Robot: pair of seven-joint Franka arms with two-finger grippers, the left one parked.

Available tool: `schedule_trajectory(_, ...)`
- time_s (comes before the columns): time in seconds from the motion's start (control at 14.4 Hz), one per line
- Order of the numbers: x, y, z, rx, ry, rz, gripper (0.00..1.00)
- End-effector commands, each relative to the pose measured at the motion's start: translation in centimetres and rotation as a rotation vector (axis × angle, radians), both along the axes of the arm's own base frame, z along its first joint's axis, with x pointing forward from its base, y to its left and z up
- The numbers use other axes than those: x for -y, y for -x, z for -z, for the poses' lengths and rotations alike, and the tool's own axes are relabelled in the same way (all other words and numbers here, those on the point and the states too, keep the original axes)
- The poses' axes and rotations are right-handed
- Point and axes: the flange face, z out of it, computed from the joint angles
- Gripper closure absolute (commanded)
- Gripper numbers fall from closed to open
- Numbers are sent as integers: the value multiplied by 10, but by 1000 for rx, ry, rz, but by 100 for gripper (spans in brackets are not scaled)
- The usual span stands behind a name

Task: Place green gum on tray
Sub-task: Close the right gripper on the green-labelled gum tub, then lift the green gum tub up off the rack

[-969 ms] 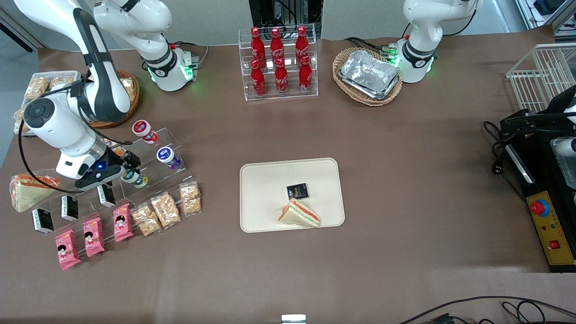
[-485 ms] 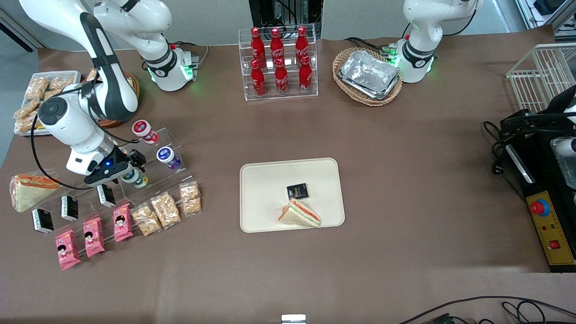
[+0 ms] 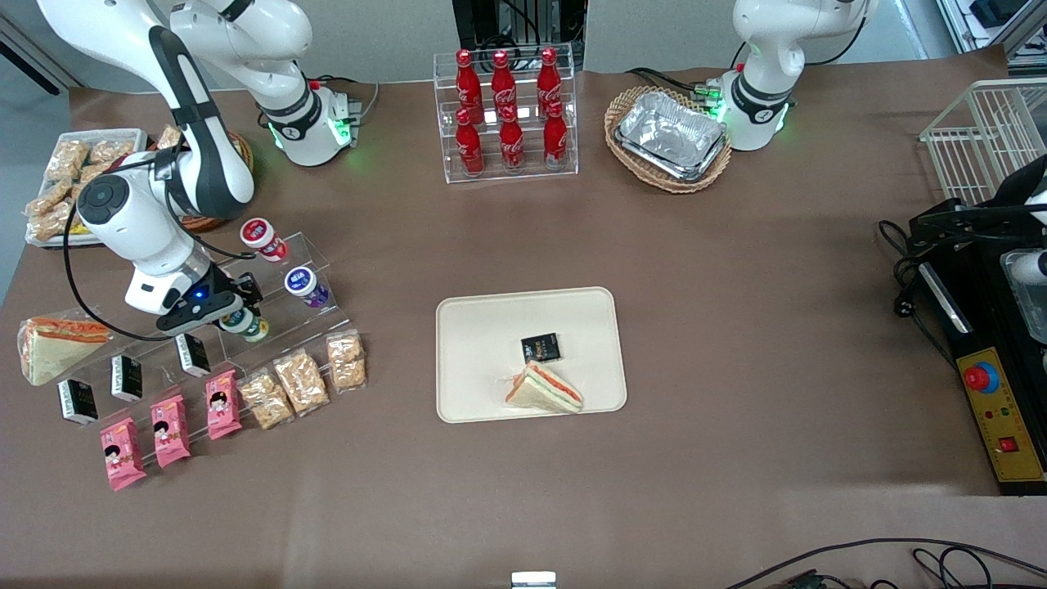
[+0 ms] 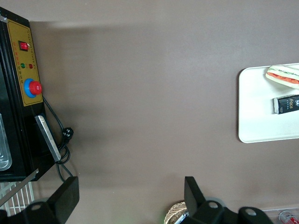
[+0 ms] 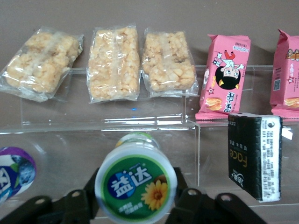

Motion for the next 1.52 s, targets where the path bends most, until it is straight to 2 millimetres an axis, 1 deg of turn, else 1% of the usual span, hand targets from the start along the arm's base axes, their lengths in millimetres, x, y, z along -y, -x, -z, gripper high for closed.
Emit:
schedule_trajectory(0.0, 4, 2, 1, 18, 10, -8, 59)
schedule_trajectory(0.21, 4, 0, -1, 17, 3, 7, 60)
schedule_trajectory(0.42, 5, -11, -17, 10, -10, 24, 60)
schedule_trajectory(0.55, 4, -22, -35, -16, -34, 45, 60)
schedule_trajectory(0.69, 4, -36, -62, -48, -42, 48, 60)
schedule_trajectory(0.97, 1, -58, -129, -119, -56, 74, 60)
schedule_trajectory(1.11, -3, -62, -165, -152, -59, 76, 60)
schedule_trajectory(1.25, -8, -61, -200, -187, -62, 83, 60)
schedule_trajectory(1.32, -11, -60, -219, -202, -63, 97, 60)
schedule_trajectory(1.38, -21, -60, -236, -216, -64, 119, 60)
schedule_trajectory(1.45, -38, -59, -248, -224, -62, 134, 60)
